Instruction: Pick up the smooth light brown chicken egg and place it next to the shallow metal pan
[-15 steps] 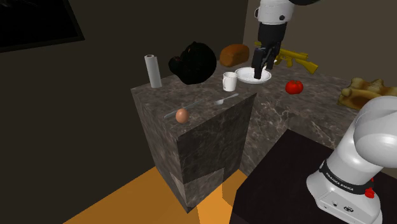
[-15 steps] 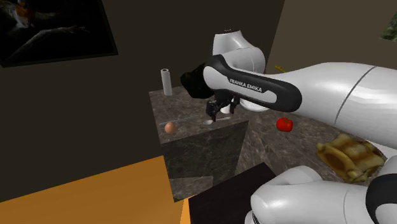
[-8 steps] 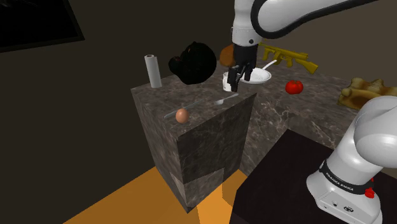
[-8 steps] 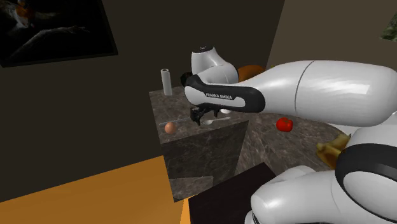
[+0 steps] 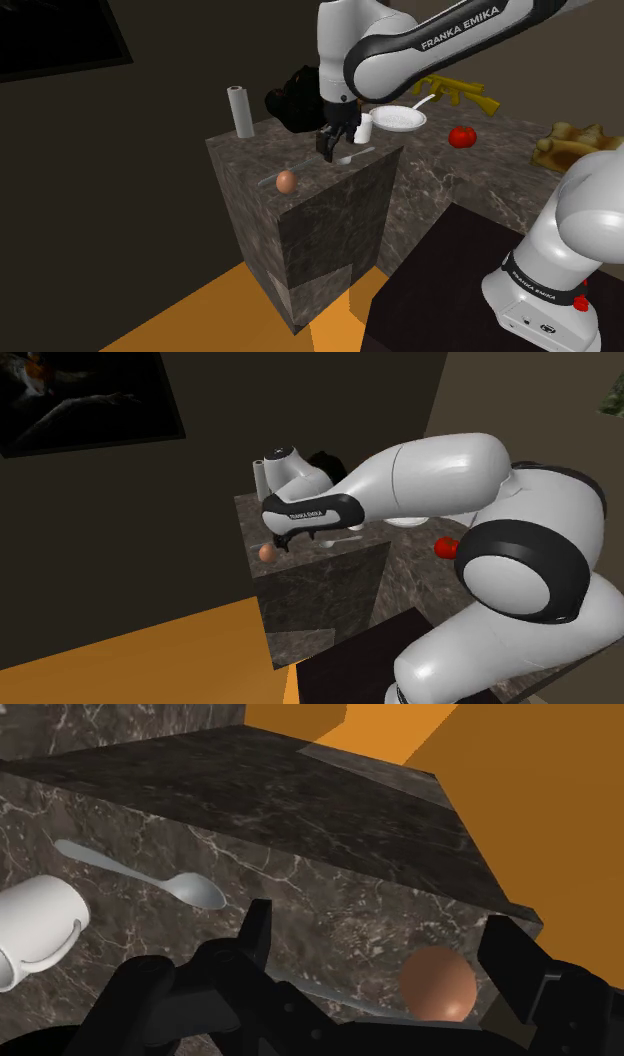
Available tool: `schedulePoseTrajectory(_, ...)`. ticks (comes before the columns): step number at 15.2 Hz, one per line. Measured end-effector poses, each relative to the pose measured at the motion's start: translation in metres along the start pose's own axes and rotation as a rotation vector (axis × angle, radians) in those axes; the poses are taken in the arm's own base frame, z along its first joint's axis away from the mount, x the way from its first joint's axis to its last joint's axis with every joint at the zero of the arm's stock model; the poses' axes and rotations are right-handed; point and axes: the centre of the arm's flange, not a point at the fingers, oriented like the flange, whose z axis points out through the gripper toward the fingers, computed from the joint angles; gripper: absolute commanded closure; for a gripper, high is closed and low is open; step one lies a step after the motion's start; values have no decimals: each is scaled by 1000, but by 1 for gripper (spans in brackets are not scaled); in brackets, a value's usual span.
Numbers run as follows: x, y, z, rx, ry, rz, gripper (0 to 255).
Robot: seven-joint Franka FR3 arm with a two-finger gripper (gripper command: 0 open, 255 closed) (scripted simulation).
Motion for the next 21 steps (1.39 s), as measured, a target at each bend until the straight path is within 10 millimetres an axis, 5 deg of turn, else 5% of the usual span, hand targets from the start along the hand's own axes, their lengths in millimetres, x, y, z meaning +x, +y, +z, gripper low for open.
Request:
schedulePoseTrajectory(12,99,-97,75,-80,83,-14,0)
schedulePoseTrajectory(21,123,-109,124,-97,99,-16,0)
